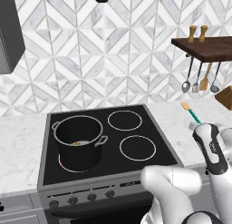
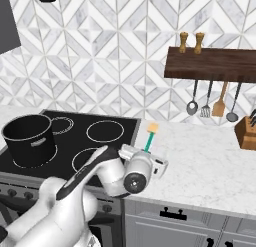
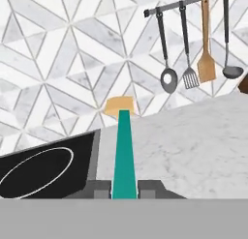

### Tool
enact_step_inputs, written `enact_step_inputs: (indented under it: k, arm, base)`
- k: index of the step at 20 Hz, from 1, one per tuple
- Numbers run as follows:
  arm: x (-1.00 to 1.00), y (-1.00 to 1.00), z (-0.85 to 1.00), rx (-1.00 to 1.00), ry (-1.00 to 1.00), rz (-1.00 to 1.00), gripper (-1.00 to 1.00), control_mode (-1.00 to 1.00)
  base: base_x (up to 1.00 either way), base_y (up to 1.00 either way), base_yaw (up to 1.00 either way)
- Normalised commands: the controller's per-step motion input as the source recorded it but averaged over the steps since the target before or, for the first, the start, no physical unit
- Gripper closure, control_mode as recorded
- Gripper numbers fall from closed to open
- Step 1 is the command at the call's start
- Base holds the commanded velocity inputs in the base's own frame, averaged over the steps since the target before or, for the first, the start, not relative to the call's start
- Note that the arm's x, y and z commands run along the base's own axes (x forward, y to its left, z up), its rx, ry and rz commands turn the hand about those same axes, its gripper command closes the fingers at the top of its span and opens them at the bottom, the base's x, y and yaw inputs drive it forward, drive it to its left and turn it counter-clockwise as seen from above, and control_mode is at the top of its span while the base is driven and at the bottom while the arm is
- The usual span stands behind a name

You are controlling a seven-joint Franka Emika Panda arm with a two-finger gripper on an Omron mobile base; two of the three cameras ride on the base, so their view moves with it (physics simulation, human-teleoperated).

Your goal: Put the lemon and lemon in the pot. Retrieve the spatula and lightly stir the vegetables in the pot.

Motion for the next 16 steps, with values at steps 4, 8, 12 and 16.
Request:
enact_step_inputs:
  k: [4,8,12,16]
  arm:
    - [-0.39,0.49,1.00,0.29,0.22,0.00,1.00,-1.00]
    - [-0.52,0.50,1.00,0.29,0.33,0.00,1.00,-1.00]
    - [-0.54,0.49,1.00,0.29,0.36,0.00,1.00,-1.00]
    - [-0.63,0.70,1.00,0.27,0.30,0.00,1.00,-1.00]
  base:
    - [0.00,0.00,0.00]
    - [0.00,0.00,0.00]
    - [0.00,0.00,0.00]
    - [0.00,0.00,0.00]
